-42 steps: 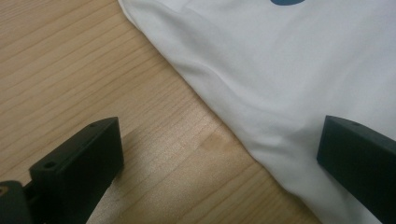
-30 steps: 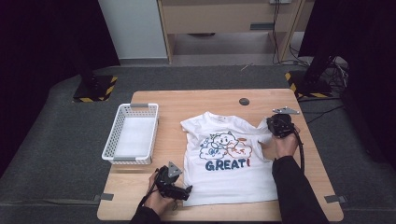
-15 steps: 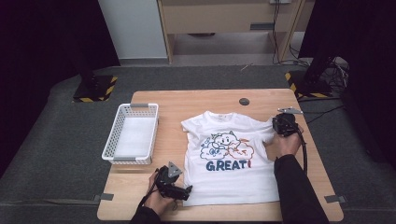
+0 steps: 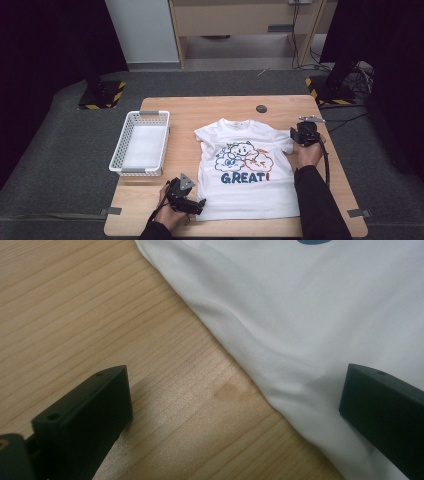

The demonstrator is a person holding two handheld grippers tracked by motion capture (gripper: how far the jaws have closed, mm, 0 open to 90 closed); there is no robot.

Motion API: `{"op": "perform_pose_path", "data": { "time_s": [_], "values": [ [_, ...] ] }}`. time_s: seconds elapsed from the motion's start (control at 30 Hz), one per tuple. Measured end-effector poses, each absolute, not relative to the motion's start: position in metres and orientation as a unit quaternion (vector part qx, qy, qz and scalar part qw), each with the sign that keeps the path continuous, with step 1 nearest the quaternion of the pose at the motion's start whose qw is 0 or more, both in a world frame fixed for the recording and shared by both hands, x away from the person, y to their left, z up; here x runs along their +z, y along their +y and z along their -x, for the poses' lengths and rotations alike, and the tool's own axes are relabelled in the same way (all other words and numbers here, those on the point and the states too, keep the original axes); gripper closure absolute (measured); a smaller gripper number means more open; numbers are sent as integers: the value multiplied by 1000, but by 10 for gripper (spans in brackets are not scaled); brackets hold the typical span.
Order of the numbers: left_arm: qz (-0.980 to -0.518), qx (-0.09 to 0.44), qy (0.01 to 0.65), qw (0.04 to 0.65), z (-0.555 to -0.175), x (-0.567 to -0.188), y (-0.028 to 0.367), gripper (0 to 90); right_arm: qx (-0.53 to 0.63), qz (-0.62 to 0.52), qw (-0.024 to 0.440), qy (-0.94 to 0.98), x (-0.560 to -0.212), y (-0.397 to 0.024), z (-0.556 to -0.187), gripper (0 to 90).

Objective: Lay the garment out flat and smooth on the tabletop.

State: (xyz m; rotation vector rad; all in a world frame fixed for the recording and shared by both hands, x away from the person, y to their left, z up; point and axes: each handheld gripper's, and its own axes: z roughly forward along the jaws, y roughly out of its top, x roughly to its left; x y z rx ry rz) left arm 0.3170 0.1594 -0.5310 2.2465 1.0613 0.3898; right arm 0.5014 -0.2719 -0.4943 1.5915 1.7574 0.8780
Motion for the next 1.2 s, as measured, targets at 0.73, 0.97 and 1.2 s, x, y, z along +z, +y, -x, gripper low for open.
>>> {"op": "perform_pose_path", "data": {
  "time_s": [0.73,0.97,1.2],
  "values": [
    [-850,147,402,307,-317,-531,159,0,357,-547,201,730,-522,-236,-468,220],
    [-852,145,402,304,-317,-530,158,0,345,-544,210,736,-533,-239,-464,209],
    [-854,141,401,299,-316,-529,159,0,333,-526,238,746,-538,-239,-462,181]
  ]
}}
